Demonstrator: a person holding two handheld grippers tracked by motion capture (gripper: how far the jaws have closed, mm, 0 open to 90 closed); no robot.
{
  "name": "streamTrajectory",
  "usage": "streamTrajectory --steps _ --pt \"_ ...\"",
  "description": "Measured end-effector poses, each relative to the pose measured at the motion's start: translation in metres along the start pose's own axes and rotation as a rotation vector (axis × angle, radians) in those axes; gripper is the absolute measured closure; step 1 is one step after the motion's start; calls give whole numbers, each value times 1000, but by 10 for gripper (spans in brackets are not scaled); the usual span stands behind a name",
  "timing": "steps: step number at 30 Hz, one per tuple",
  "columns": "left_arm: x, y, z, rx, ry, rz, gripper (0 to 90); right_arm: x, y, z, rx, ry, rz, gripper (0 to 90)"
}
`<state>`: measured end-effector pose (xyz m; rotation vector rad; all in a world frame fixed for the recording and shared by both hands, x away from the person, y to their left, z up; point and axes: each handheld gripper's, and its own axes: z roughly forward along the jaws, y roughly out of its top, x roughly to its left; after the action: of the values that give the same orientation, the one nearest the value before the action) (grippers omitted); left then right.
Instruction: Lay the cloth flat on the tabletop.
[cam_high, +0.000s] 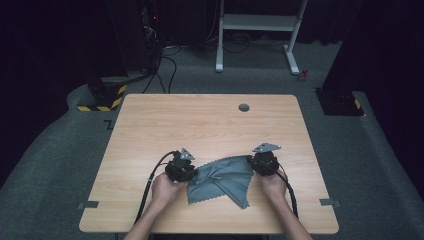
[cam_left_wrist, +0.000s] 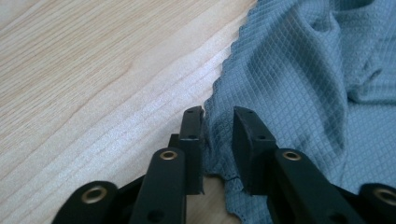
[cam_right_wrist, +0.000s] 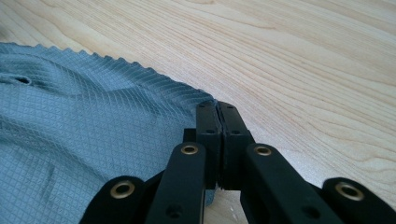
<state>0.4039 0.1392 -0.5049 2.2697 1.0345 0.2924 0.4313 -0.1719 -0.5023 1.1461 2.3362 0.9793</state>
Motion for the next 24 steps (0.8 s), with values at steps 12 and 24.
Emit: streamTrajectory --steps 12,24 --pt "2 5 2 -9 74 52 899 -1 3 -3 -14 -5 -9 886" --pt "14 30 3 -151 191 58 900 -7 16 -3 -13 -32 -15 888"
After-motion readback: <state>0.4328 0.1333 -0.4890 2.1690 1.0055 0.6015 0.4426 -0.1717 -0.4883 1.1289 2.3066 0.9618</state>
